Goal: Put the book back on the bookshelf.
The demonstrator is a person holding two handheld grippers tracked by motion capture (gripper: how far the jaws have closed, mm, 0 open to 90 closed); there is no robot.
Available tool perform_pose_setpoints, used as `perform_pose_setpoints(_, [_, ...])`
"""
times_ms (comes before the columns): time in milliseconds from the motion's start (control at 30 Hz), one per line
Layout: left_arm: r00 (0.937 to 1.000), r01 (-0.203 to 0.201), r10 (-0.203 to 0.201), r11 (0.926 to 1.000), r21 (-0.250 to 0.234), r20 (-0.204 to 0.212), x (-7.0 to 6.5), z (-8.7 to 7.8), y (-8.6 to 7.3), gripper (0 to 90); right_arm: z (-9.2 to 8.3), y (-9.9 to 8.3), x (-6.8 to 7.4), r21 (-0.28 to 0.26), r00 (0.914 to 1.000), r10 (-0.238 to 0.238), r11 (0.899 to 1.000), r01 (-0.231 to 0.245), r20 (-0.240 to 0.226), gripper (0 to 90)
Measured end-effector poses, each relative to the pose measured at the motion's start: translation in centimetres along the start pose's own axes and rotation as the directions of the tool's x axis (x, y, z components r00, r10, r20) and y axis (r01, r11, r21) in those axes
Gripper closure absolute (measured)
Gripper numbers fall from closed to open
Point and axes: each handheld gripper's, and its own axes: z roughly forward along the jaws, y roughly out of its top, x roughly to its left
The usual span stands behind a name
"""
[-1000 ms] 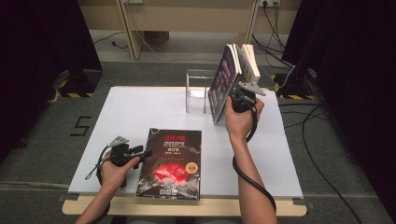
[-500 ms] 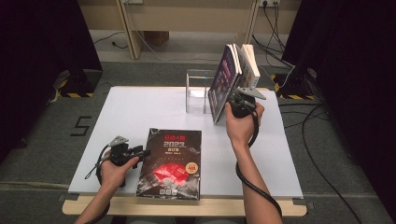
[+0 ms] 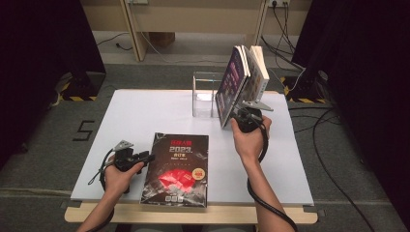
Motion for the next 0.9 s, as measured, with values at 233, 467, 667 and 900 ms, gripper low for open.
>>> perform_pose_setpoints(233, [1.0, -0.01, 0.01, 0.9999, -0.005, -0.001, 0.0, 0.1, 0.1, 59.4, 1.1, 0.7, -1.0, -0.027, 0.9988, 0.041, 0.999, -0.041, 0.025, 65.2])
perform_pose_setpoints(467, [0.9998, -0.017, 0.017, 0.9997, -0.02, -0.005, 0.1, 0.0, 0.1, 56.9, 2.1, 3.6, -1.2, -0.101, 0.9956, 0.067, 0.993, -0.06, 0.066, 61.3])
perform_pose_setpoints(667, [0.9997, -0.022, 0.022, 0.9994, -0.025, -0.005, 0.1, 0.0, 0.1, 54.7, 3.3, 5.6, -1.0, -0.139, 0.9912, 0.083, 0.988, -0.069, 0.103, 61.3])
perform_pose_setpoints(900, [0.9997, -0.023, 0.023, 0.9994, -0.025, -0.004, 0.2, -0.1, 0.1, 54.5, 4.2, 7.8, -1.2, -0.15, 0.9864, 0.098, 0.986, -0.078, 0.132, 63.6])
